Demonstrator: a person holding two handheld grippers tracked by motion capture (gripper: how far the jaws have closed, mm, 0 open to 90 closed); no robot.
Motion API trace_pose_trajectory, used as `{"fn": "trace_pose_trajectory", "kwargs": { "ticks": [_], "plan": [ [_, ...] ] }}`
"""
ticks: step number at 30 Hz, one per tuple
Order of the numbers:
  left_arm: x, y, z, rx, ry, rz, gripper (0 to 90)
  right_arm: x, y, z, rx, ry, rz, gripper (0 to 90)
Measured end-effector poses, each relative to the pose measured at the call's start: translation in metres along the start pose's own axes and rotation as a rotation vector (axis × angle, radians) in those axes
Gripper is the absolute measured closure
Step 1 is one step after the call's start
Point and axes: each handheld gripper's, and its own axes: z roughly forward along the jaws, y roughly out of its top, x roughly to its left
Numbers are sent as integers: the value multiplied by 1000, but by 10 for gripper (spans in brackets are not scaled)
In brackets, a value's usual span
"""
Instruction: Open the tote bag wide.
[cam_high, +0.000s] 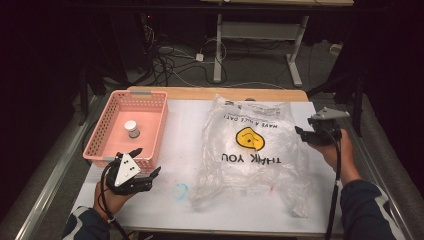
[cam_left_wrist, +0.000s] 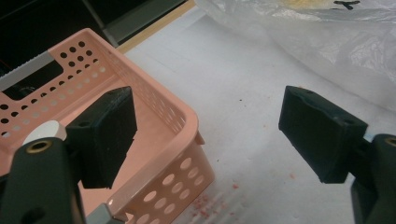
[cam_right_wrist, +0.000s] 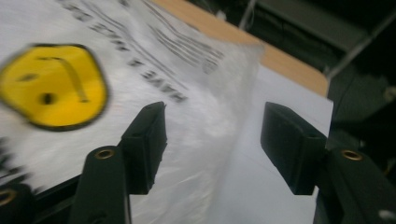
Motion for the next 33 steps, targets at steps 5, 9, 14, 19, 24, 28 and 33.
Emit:
{"fn": "trace_pose_trajectory", "kwargs": {
  "ticks": [5,9,14,19,24,28,33],
  "plan": [
    [0,1,2,-4,-14,-3,187,-28,12,41,56,60,86,517],
    [-1,0,3,-9,-32,4,187,-35,19,64,86,66,104,542],
    [0,0,4,-18,-55,3,187,-39,21,91,131,57,119,548],
    [0,-1,5,-17,-72,0,187,-39,20,111,167,66,138,685],
    [0,-1,5,-16,-71,-2,187,-23,24,123,168,71,127,900],
    [0,0,4,-16,-68,0,188,-12,34,125,146,63,132,900],
    [1,1,3,-24,-65,-1,188,-2,49,124,95,5,196,900]
  ]
}}
